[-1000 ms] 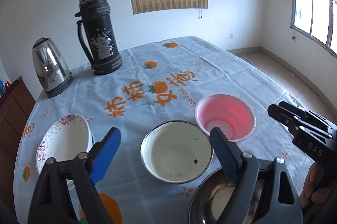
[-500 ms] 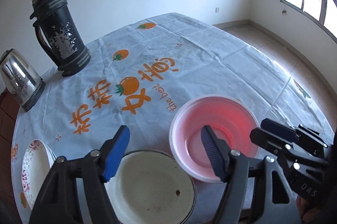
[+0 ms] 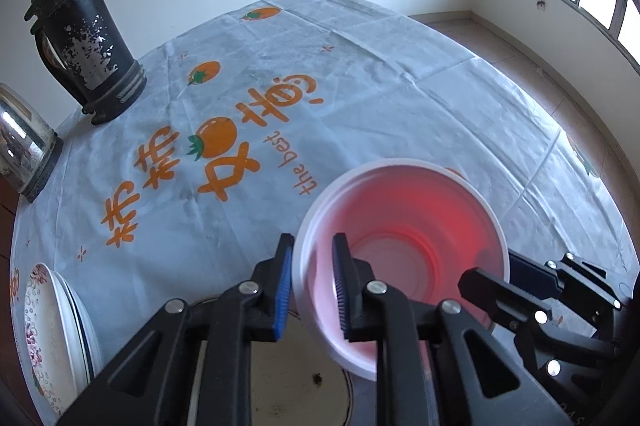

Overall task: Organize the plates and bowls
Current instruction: 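Lift the pink plastic bowl with the left gripper and lower it into the steel bowl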

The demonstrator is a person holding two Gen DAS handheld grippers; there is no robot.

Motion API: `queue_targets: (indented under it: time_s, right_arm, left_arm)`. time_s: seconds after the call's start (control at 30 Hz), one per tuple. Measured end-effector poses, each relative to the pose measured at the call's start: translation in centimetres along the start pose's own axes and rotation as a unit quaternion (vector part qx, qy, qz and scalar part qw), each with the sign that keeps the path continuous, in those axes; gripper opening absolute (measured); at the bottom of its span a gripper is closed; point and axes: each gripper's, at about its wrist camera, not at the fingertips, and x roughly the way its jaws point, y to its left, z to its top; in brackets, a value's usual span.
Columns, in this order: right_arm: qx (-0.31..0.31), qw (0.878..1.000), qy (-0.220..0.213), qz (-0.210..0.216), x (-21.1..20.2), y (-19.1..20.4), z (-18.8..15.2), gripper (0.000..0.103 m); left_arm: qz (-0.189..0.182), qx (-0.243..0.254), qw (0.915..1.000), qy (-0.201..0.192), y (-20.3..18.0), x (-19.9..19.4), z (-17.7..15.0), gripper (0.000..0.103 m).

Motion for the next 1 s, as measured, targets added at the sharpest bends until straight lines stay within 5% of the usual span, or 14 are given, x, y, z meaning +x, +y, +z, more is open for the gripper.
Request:
queue_targets:
  time_s: [0.5,1.0]
  right_arm:
    - [0.013,0.999,-0.039,0.027,-2.7,-0.3,0.1,0.018]
    - [-0.034,0.999,-0.035,0.014,-9.5,4.6,-0.2,0.018]
  left_arm:
    - [-0.009,-0.008,0.9978,-0.065,-0.3,-5.0,-0.4,0.013]
    - [-0.004,-0.012,0.9936,-0.113,-0.5,-12.5,-3.3,0.013]
